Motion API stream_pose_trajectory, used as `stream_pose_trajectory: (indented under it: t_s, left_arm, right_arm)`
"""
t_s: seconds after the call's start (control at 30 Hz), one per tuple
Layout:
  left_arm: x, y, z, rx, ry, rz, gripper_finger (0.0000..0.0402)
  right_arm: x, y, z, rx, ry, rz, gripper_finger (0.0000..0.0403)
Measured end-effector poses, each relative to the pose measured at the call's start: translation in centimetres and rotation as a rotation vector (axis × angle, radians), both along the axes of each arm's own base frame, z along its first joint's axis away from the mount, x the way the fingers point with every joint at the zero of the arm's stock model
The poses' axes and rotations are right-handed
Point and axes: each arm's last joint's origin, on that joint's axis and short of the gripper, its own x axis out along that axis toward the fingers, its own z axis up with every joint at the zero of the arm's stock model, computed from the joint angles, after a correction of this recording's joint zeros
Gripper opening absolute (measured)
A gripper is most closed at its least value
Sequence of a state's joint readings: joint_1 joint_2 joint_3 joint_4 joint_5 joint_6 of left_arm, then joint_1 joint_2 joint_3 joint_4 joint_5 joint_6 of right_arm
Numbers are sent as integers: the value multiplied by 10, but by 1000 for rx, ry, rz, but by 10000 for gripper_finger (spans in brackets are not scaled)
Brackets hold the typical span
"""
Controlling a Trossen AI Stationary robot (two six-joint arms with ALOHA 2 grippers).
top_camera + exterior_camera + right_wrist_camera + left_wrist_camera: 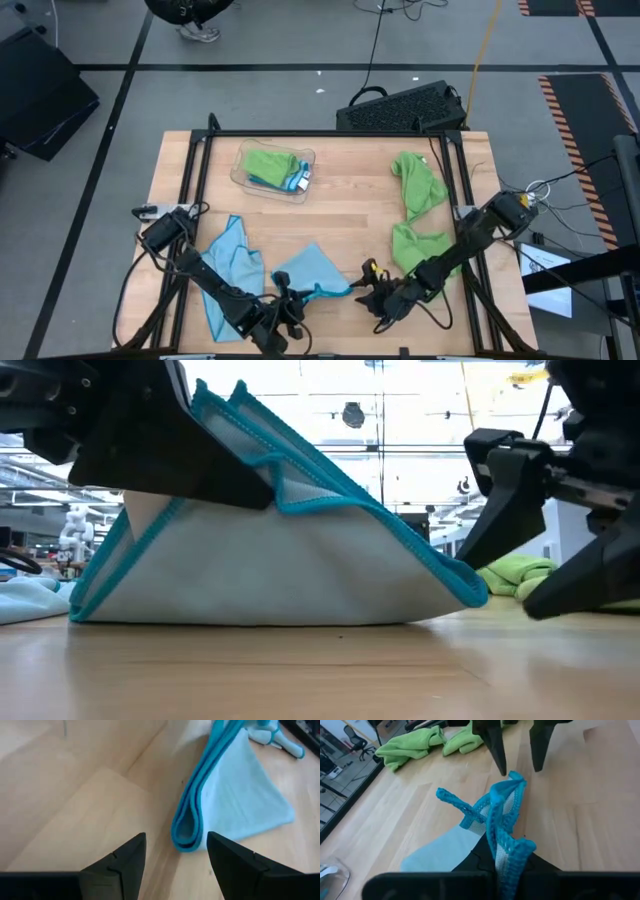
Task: Fold microfiber towels
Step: Fold the right blue microfiber cloth
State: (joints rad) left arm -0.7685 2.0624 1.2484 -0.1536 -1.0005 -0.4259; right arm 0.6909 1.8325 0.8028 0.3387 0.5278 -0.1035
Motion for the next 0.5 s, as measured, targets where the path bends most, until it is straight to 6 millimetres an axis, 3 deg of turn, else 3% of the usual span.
stream_pose_trajectory:
  t_s: [0.3, 0.5]
  left_arm:
    - [0, 0, 1, 7, -16, 12, 9]
    - [0, 0, 1, 27, -9, 3, 7]
  right_arm:
    - [9, -1, -14, -53, -51, -15, 187]
    - [10, -1, -13, -37, -83, -45, 108]
